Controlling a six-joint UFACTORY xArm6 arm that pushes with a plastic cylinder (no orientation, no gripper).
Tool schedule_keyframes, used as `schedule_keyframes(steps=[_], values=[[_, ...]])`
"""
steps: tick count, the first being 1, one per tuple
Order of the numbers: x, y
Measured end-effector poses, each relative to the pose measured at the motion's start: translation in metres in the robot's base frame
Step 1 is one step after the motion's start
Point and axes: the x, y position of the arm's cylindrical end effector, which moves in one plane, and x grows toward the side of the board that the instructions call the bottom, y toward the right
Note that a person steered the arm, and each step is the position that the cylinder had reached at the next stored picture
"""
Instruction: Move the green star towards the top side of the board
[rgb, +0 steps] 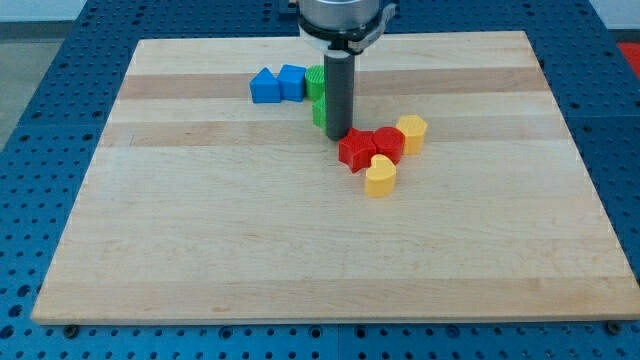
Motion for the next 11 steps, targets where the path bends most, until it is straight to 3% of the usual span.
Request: schedule_keyframes(steps=[1,3,4,7,11], values=[[-0.001,0.000],[0.042,-0.035],[0.022,-0.053],[-0.015,-0.033],[-0.017,0.000]])
